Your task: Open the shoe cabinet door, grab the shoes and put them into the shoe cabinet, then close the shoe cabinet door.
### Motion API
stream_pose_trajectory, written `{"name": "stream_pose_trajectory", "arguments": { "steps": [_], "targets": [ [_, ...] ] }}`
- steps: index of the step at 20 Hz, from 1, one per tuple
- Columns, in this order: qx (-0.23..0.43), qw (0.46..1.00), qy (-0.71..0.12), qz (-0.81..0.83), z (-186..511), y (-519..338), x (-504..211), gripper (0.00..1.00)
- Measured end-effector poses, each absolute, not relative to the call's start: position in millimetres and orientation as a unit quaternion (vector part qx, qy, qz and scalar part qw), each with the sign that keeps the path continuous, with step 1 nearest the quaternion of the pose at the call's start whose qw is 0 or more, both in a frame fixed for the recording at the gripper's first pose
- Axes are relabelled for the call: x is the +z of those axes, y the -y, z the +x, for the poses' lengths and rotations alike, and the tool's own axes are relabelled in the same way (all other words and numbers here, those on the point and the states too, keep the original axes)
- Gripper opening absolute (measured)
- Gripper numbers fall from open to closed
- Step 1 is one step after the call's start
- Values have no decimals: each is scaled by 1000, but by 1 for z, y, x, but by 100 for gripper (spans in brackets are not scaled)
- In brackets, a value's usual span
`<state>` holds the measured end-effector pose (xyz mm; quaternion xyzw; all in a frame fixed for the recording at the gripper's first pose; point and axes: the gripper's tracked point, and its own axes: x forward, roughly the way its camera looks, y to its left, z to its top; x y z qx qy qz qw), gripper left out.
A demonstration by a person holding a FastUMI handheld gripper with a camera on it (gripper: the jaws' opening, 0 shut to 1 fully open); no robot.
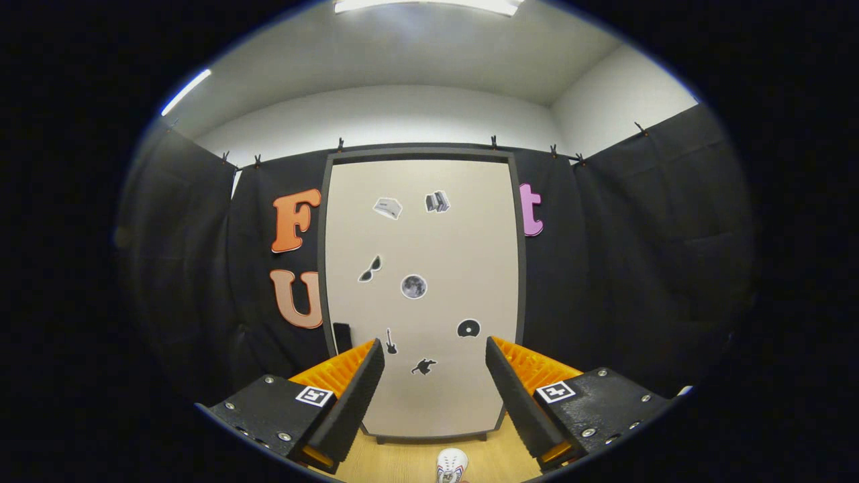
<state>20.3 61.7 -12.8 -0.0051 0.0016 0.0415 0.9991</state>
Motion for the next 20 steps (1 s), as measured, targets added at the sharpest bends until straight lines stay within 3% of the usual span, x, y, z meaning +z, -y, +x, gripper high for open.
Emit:
{"name": "stream_pose_trajectory", "arguments": {
  "steps": [12, 20],
  "targets": [
    [104, 993, -52, -36, 76, -186, -91, 95],
    [68, 993, -69, -62, 147, -220, -127, 95]
  ]
}}
